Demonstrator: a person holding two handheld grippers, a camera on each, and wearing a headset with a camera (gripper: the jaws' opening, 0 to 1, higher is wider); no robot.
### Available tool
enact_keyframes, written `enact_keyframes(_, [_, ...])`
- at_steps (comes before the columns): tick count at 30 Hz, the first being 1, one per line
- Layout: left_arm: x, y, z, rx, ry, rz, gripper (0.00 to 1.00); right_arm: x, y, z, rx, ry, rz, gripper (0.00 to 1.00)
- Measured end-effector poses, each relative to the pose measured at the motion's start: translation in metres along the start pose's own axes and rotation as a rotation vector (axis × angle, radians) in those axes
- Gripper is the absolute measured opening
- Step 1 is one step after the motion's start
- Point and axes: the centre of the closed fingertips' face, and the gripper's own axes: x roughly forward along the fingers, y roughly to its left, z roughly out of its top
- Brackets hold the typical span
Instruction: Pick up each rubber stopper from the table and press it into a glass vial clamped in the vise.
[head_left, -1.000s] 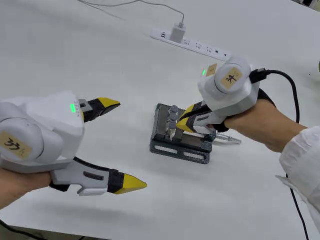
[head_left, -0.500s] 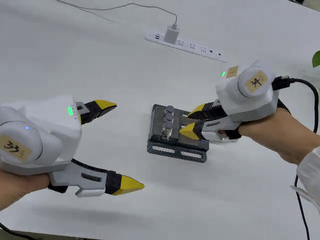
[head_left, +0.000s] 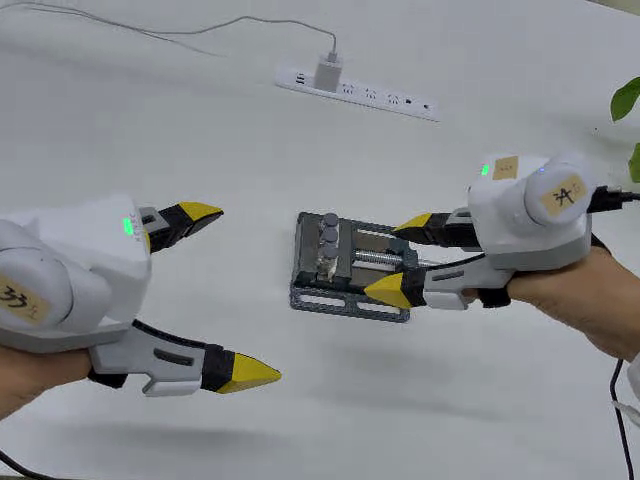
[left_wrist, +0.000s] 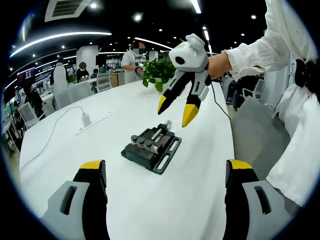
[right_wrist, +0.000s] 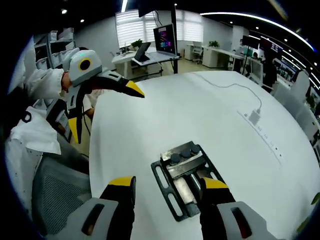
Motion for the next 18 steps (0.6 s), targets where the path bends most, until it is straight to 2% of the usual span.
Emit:
enact_keyframes(8, [0.005, -0.001, -0.001, 0.015, 0.016, -0.013, 0.99, -0.014, 0.001, -0.013, 0.014, -0.102, -0.004, 0.64])
enact_keyframes(18, [0.008, 0.000, -0.005, 0.019, 0.031, -0.020, 0.99, -0.022, 0.009, -0.030, 0.027, -0.186, -0.006, 0.77])
